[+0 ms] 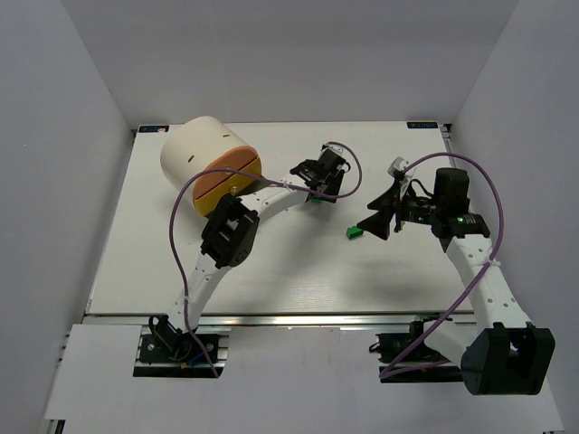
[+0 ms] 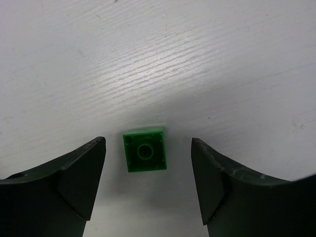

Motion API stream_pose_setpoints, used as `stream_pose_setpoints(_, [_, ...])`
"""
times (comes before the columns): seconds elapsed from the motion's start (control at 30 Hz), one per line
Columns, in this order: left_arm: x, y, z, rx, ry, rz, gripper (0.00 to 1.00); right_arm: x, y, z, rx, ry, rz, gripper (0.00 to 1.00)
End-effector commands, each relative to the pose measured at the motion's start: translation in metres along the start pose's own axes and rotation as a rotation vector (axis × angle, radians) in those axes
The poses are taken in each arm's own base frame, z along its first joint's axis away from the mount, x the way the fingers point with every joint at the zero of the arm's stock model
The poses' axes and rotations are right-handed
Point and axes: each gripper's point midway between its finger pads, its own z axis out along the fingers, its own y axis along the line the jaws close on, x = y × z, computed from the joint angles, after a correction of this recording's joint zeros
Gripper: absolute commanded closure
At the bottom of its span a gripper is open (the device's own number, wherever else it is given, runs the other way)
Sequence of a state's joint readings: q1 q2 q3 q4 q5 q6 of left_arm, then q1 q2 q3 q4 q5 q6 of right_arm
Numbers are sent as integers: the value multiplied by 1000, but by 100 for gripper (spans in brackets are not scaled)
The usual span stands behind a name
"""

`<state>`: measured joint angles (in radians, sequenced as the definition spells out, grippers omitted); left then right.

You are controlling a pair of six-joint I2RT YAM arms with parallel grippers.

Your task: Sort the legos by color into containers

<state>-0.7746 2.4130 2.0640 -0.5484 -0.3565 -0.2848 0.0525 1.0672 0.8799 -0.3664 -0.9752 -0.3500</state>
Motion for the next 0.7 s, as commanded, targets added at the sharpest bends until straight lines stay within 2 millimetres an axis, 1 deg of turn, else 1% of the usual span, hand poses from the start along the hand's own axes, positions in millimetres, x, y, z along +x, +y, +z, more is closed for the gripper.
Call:
stream_pose_setpoints(0.0, [-8, -4, -4, 28, -17, -4, 23, -7, -1, -2, -8, -14, -25, 23])
stream_pose_setpoints(0.03, [-7, -6, -4, 37, -14, -6, 30, -7, -2, -2, -7, -14, -26, 23])
stream_pose_setpoints(0.13, [-2, -6, -2, 37, 2, -9, 40, -7, -3, -2, -6, -12, -18, 23])
stream_pose_setpoints(0.17, [-2, -1, 0, 29, 5, -16, 47, -6, -3, -1, -10, -11, -18, 24])
stream_pose_setpoints(0.23, [-2, 0, -1, 26, 4, -18, 52, -4, -2, -1, -13, -7, -8, 24])
stream_pose_setpoints(0.27, [-3, 0, -1, 27, 0, -19, 57, -4, -3, 0, -13, -7, -7, 24])
stream_pose_setpoints(0.33, [-5, -1, -2, 30, -3, -27, 61, -3, -3, -1, -11, -6, -2, 24])
stream_pose_setpoints(0.37, [-4, 0, -2, 29, -1, -24, 60, -2, -3, 0, -12, -5, -4, 24])
stream_pose_setpoints(0.47, [1, 0, -2, 25, 16, -26, 54, -1, -3, 0, -13, -3, 0, 24])
stream_pose_setpoints(0.5, [3, 1, -1, 22, 23, -27, 43, -1, -4, 0, -11, -4, 1, 24])
stream_pose_setpoints(0.53, [6, 2, -1, 17, 29, -26, 35, -1, -3, 0, -13, -3, 3, 24])
stream_pose_setpoints(0.57, [8, 4, -1, 9, 37, -25, 32, -1, -3, 0, -13, -3, 3, 24])
stream_pose_setpoints(0.6, [11, 5, -1, 6, 44, -24, 29, -1, -4, 0, -14, -4, 4, 24])
stream_pose_setpoints(0.67, [11, 5, -2, 5, 44, -29, 28, -1, -3, 1, -18, -5, 5, 24])
